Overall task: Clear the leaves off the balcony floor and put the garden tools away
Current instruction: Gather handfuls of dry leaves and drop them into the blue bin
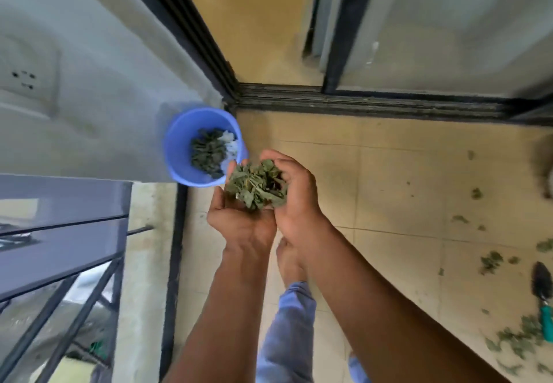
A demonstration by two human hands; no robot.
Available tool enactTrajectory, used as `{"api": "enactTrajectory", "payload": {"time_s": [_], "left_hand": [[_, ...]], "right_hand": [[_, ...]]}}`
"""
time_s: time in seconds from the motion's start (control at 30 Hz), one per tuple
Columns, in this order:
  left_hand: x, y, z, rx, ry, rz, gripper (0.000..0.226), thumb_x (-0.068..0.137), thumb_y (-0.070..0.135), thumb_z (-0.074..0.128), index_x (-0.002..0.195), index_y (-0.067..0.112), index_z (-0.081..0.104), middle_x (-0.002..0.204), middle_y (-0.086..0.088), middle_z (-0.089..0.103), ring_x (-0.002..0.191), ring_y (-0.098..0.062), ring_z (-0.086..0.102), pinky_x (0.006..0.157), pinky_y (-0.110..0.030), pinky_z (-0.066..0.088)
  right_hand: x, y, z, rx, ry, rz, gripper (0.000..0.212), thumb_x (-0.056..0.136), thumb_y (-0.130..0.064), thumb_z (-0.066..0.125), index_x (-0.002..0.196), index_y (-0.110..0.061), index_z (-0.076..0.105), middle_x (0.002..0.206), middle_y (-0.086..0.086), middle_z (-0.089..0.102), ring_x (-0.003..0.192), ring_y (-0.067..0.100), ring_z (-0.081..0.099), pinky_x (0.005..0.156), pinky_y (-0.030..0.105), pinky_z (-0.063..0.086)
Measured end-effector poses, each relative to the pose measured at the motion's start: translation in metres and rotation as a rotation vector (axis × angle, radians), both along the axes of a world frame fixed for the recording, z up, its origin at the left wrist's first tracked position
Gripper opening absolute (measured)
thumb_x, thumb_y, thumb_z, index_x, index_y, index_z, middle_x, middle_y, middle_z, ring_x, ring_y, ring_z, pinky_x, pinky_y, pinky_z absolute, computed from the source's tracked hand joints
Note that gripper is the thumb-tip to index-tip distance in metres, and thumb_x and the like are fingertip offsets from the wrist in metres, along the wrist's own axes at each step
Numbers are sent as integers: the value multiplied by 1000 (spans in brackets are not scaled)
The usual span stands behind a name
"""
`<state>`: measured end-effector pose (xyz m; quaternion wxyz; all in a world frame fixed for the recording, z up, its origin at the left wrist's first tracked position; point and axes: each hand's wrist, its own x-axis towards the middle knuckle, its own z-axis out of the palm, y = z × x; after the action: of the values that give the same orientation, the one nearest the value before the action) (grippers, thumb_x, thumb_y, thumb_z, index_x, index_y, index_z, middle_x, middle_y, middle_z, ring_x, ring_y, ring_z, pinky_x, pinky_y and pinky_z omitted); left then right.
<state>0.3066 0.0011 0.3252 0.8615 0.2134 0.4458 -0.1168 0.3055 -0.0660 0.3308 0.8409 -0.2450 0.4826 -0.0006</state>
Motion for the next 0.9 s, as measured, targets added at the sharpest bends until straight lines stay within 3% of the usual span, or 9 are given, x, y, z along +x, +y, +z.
{"api": "enactTrajectory", "payload": {"time_s": [0.13,0.23,0.3,0.43,0.57,0.7,0.83,0.9], "left_hand": [[56,53,-19,108,25,29,45,99,42,43,125,14,67,129,-17,69,119,-38,66,106,-54,48],[91,87,-36,119,42,13,64,86,48,58,138,11,62,137,-18,64,123,-39,63,111,-58,42],[107,101,-42,56,46,19,72,88,54,57,146,11,54,141,-21,60,128,-43,59,115,-58,38],[126,119,-44,-91,9,-13,93,76,58,66,151,7,43,144,-27,54,133,-49,52,118,-58,33],[128,105,-34,106,75,58,82,95,59,52,162,20,23,152,-10,42,149,-32,37,122,-55,27],[125,86,-28,189,85,68,79,100,57,46,165,27,11,170,-6,20,156,-33,20,124,-57,21],[124,82,-26,299,85,9,74,102,56,43,164,28,15,170,-6,21,157,-31,19,125,-52,19],[122,81,-26,361,83,-45,68,102,55,43,161,25,27,166,-7,30,155,-31,24,124,-50,23]], "right_hand": [[65,49,-21,119,105,168,45,90,-26,63,131,-7,67,115,16,72,104,36,70,97,53,54],[103,74,-30,184,129,217,41,101,-32,55,135,-8,62,117,14,72,96,31,71,72,34,56],[120,84,-33,223,150,235,37,106,-37,51,129,-9,60,111,11,71,93,26,69,67,31,53],[134,90,-31,321,137,269,55,106,-47,48,148,-12,46,145,15,55,130,32,57,92,39,51],[132,77,-28,383,154,190,65,106,-50,47,157,-11,34,157,20,39,142,35,44,107,42,43],[126,60,-29,441,133,99,71,106,-48,47,161,-10,24,164,22,27,151,36,29,117,41,32],[126,56,-38,444,84,79,70,107,-46,44,162,-10,20,167,21,21,155,36,22,124,43,24],[121,56,-44,416,58,125,67,108,-46,41,161,-8,24,165,20,27,153,36,27,125,45,26]]}}
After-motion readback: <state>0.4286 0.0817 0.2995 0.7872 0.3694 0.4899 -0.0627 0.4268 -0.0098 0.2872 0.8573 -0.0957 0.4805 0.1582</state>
